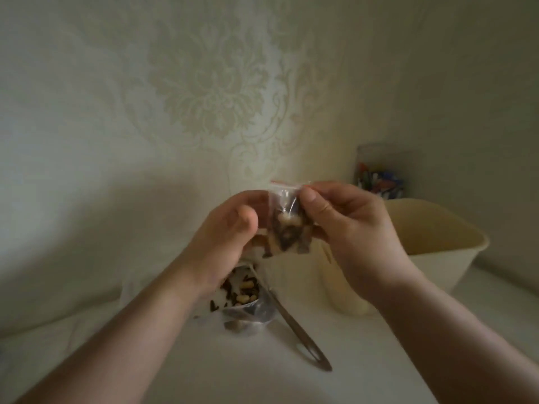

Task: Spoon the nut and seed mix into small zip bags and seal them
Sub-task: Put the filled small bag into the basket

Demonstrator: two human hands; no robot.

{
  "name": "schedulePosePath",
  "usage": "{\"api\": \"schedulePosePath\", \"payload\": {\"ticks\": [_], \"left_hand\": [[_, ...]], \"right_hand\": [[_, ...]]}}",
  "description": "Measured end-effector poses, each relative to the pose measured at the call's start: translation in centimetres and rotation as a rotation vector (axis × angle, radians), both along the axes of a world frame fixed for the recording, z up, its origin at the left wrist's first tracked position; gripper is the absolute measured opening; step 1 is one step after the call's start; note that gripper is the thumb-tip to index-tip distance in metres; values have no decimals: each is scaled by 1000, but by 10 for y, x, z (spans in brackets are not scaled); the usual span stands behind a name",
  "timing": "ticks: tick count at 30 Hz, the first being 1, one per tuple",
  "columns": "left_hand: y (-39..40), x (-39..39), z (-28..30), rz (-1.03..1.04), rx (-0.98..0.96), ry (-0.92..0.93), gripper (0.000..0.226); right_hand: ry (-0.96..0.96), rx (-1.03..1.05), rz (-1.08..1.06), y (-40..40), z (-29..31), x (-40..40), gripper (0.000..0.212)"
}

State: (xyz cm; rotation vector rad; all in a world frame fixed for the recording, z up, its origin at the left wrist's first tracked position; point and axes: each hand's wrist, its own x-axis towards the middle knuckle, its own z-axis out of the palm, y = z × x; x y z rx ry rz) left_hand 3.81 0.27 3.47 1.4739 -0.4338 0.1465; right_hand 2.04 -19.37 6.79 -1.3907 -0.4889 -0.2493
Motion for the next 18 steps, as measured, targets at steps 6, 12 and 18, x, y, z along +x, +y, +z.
{"api": "schedulePosePath", "payload": {"ticks": [6,12,18], "left_hand": [[-79,34,36,270,706,317,61],[-108,46,14,301,705,248,37],[-114,9,2,429,772,-145,38]], "right_hand": [[-134,-247,-347,-91,47,36,26],[-41,-707,-443,-142,23,71,32],[-181,-1312,-307,-157,33,49,14]]}}
